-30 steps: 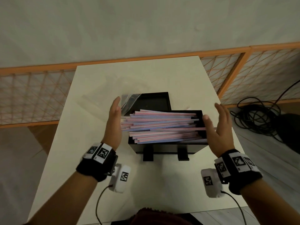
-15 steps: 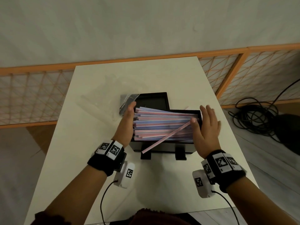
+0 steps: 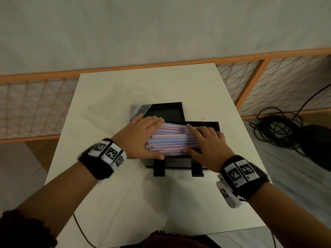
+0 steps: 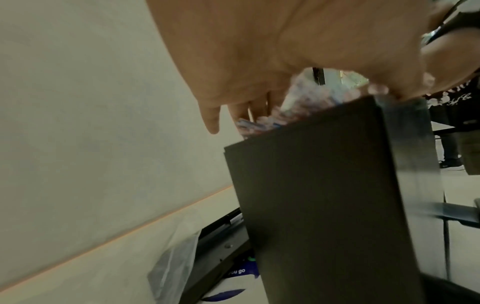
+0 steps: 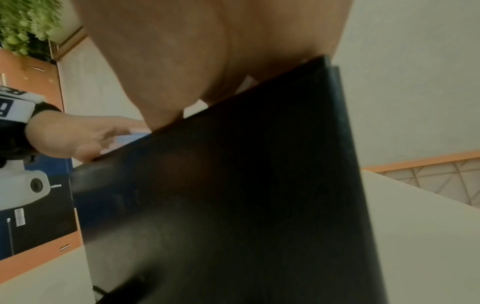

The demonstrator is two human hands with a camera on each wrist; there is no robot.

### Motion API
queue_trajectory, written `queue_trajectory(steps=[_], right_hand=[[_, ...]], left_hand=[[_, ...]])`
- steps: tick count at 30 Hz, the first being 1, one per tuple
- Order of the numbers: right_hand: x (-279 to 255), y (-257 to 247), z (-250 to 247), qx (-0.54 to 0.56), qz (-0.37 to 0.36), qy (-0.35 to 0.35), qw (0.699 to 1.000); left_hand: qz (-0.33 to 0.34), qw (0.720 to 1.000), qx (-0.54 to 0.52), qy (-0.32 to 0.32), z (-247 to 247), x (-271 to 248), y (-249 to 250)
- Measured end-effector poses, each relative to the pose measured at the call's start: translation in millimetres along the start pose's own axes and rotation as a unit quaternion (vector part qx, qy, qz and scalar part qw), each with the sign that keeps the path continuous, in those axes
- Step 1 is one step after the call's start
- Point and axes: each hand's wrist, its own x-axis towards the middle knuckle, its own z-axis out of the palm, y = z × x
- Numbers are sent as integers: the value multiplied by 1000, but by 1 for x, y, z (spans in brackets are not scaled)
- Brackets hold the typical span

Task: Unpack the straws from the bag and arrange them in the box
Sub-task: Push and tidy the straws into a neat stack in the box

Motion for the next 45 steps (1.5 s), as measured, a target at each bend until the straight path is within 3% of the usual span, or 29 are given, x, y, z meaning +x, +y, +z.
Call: queue_trajectory(steps=[3, 6, 10, 12, 14, 16, 18, 21, 30, 33, 39, 45], right_hand=[[6, -2, -4, -17, 7, -5, 1000], [16, -1, -13, 42, -13, -62, 997], [29, -7, -22, -19, -17, -128, 991], [34, -10, -20, -58, -10, -146, 987], [37, -14, -19, -57, 10, -171, 984], [40, -17, -17, -39, 27, -189, 981], [42, -20, -18, -24, 26, -200, 979], [44, -20, -24, -36, 21, -205, 978], [40, -8, -63, 1, -10, -198, 980], [37, -1, -79, 16, -9, -203, 979], [50, 40, -117, 49, 62, -141, 987], [85, 87, -58, -43, 100, -174, 979]], left_hand=[[34, 999, -9, -2, -6, 1, -9], [64, 998, 14, -12, -8, 6, -10], [15, 997, -77, -20, -19, 4, -9], [-12, 985, -172, 24, -29, 0, -5], [7, 976, -201, 79, -38, -3, 6], [29, 986, -149, 72, -45, -4, 23], [21, 999, -24, -14, -42, -3, 40], [-14, 988, 97, -122, -26, 5, 40], [-20, 996, 38, -83, -39, 12, 20], [-20, 993, 48, -108, -40, 17, 35], [-17, 978, 122, -166, -21, 33, 50], [-1, 971, 153, -183, -17, 17, 35]])
